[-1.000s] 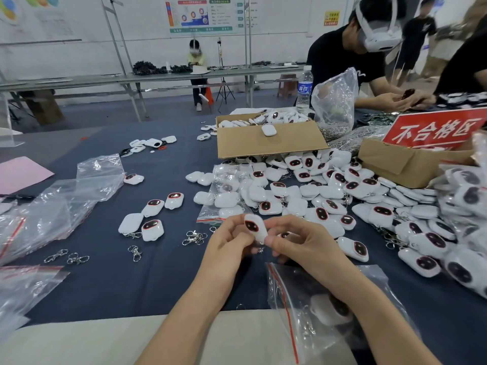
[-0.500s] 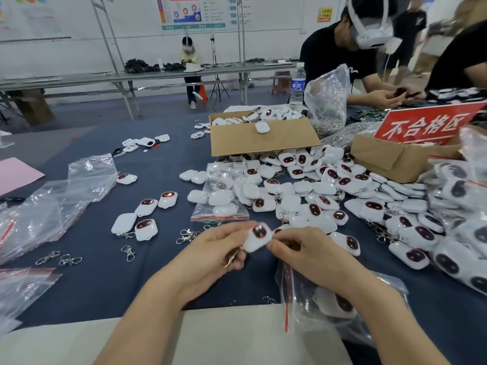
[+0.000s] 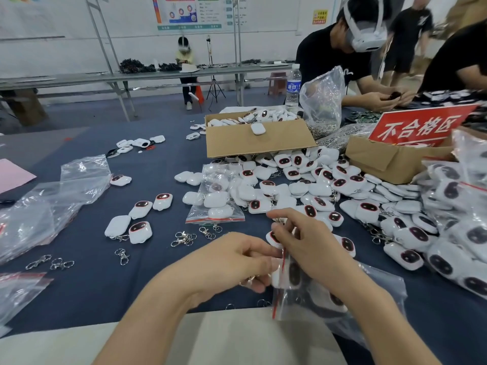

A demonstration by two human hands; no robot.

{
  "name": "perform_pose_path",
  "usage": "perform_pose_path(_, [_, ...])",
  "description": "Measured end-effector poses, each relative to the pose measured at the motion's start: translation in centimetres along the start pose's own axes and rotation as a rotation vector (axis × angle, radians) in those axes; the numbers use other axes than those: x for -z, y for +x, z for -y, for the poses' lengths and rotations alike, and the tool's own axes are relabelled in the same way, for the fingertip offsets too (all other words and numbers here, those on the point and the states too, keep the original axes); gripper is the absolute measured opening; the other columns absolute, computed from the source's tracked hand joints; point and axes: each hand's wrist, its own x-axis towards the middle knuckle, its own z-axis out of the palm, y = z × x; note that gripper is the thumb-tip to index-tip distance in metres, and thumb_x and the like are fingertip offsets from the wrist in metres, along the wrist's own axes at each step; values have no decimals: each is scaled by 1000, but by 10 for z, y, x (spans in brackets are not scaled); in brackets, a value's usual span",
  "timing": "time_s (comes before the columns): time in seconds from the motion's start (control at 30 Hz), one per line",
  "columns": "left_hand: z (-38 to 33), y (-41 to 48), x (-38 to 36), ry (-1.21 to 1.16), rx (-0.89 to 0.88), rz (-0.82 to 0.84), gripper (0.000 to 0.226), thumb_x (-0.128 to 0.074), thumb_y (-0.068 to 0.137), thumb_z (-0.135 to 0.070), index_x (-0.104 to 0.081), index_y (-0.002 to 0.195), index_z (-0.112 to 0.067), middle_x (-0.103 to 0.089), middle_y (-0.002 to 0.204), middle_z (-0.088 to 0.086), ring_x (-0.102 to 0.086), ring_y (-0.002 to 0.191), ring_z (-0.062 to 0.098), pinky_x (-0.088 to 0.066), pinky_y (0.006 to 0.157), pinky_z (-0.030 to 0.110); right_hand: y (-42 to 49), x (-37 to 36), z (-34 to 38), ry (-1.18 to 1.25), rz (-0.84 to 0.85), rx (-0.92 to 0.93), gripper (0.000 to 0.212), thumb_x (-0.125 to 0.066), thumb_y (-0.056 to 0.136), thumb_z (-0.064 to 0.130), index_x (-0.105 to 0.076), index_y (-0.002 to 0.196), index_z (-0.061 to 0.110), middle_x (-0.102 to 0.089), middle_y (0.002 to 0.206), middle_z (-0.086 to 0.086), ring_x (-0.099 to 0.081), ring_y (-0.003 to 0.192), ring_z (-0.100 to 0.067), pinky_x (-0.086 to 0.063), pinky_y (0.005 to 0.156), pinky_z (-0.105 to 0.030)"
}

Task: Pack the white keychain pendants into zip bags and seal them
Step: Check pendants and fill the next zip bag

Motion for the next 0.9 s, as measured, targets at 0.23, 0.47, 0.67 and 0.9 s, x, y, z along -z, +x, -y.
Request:
perform_pose_path(0.23, [-10, 0, -23, -324, 17, 151, 40, -40, 99, 10, -55, 133, -5, -64, 128, 28, -63, 123, 37, -49, 109, 46, 3, 1, 0, 40, -20, -32, 25, -54, 102, 29, -58, 122, 43, -62, 72, 26, -53, 52, 4, -40, 55, -8])
perform_pose_path(0.47, [-12, -3, -33, 458, -32, 61, 33, -35, 82, 3, -62, 93, -13, -66, 86, 6, -58, 82, 24, -49, 76, 40, 2, -2, 4, 162, 54, -50, 24, -52, 101, 31, -55, 117, 49, -64, 70, 15, -57, 61, 1, -45, 69, -21])
perform_pose_path(0.67, [-1, 12, -8, 472, -223, -499, 41, -42, 97, -6, -70, 101, -36, -72, 99, -17, -61, 91, -4, -43, 78, 7, 1, 0, 5, 170, 91, -99, 26, -50, 102, 33, -53, 126, 42, -71, 78, 14, -61, 65, -4, -46, 64, -13])
perform_pose_path(0.9, [46, 53, -22, 912, -58, -693, 68, -23, 95, -67, -46, 147, -30, -51, 130, -2, -44, 122, 20, -35, 103, 35, 0, 0, 1, 180, -9, -115, 26, -43, 105, 28, -61, 120, 40, -72, 86, 3, -52, 48, 2, -42, 47, -13])
